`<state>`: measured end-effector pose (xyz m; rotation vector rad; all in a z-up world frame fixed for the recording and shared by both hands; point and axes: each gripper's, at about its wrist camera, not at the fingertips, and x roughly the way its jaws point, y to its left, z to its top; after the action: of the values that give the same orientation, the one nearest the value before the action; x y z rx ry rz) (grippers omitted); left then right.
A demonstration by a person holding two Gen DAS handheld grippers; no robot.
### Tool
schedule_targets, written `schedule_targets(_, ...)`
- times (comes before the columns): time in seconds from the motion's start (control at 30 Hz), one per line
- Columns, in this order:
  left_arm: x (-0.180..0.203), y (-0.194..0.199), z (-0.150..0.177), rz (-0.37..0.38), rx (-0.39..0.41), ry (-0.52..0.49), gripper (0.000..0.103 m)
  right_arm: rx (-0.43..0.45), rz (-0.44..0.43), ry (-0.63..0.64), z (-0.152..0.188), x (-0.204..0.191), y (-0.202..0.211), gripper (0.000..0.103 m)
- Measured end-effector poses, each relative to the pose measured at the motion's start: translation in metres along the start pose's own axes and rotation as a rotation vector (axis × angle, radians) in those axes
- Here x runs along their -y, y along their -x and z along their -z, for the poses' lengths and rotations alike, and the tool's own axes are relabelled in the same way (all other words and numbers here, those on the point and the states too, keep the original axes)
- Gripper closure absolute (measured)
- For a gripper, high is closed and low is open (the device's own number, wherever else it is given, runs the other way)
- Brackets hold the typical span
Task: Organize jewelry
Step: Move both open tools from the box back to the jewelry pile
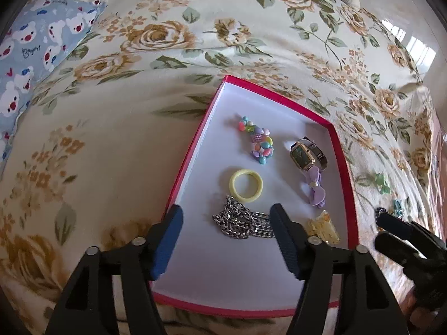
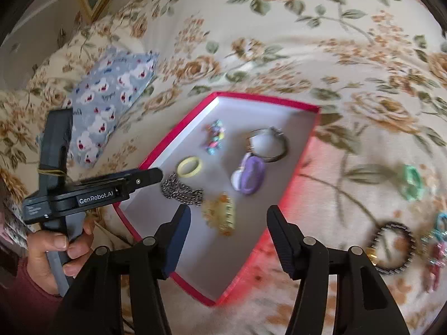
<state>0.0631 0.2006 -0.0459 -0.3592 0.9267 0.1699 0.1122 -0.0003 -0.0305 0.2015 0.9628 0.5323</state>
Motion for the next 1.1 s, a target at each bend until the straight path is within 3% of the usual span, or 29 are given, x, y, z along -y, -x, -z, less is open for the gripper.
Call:
schedule_targets(0.1, 0.004, 0.006, 0.002, 0.017, 0.004, 0.012, 0.029, 0.031, 0.019, -0.033, 0.005, 0.015, 0.02, 0.044)
schedule_targets(0.3, 0.026, 0.02, 0.009, 0.071, 0.008, -0.009, 0.028, 0.077, 0.086, -0.124, 0.023, 0.051, 0.059, 0.043)
schedule_targets(0.63, 0.093, 0.033, 0.017, 0.177, -0.009, -0.148, 0.026, 0.102, 0.201, -0.26, 0.071, 0.107, 0.109, 0.043)
schedule_targets(1.1, 0.166, -0.002, 0.022, 0.181, -0.084, -0.29, 0.026, 0.194, 0.29, -0.404, 0.09, 0.168, 0.153, 0.043)
